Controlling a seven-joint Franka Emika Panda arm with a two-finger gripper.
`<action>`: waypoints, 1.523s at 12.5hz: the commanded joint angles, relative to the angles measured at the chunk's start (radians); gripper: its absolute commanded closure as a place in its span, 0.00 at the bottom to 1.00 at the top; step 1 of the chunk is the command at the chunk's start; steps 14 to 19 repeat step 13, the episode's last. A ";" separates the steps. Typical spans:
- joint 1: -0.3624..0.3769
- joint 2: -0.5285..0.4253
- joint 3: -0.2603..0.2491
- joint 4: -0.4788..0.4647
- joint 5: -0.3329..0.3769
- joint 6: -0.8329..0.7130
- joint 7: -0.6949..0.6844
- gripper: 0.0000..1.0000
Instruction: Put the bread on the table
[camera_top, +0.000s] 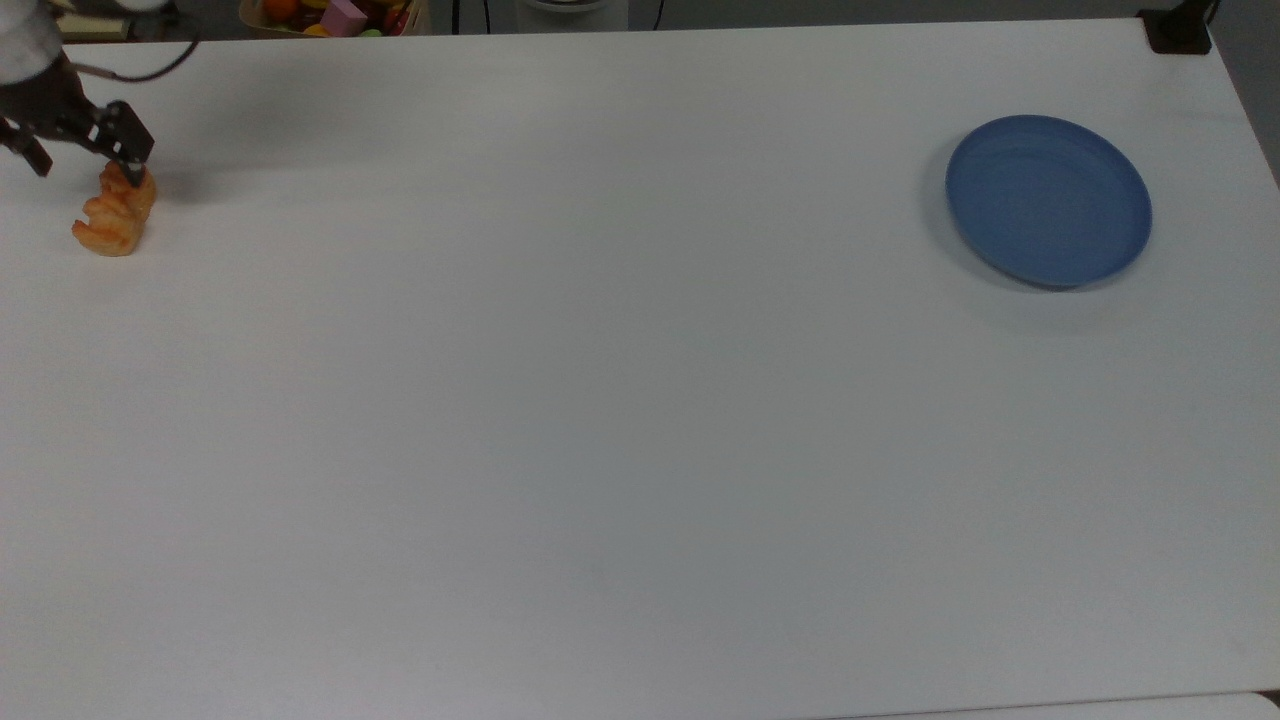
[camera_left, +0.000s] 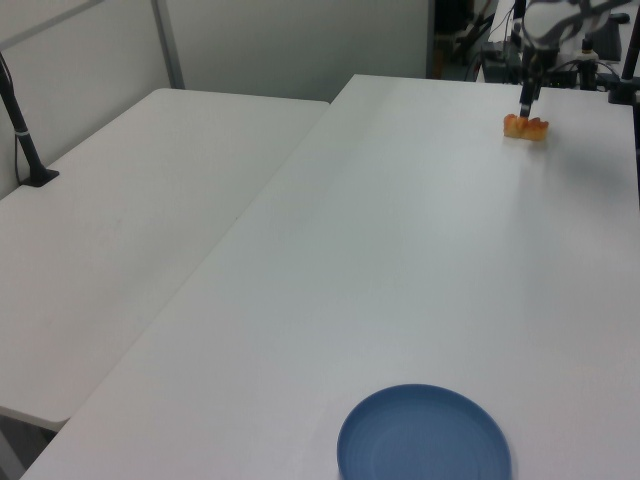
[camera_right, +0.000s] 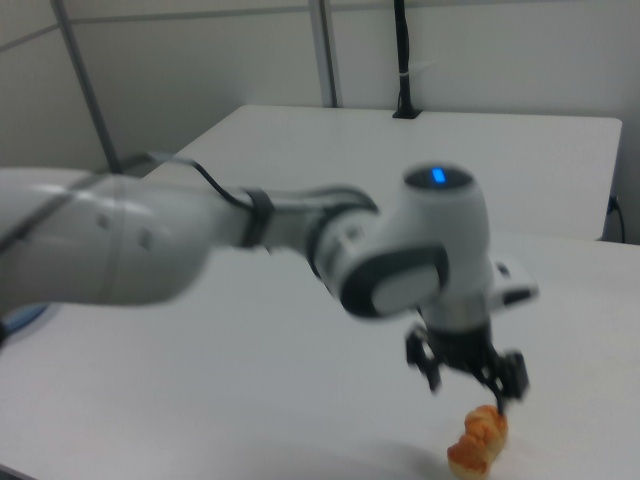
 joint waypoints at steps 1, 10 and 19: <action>0.091 -0.193 0.018 -0.007 0.004 -0.200 0.206 0.00; 0.443 -0.410 0.018 0.033 0.003 -0.607 0.469 0.00; 0.457 -0.418 0.019 0.034 0.010 -0.609 0.478 0.00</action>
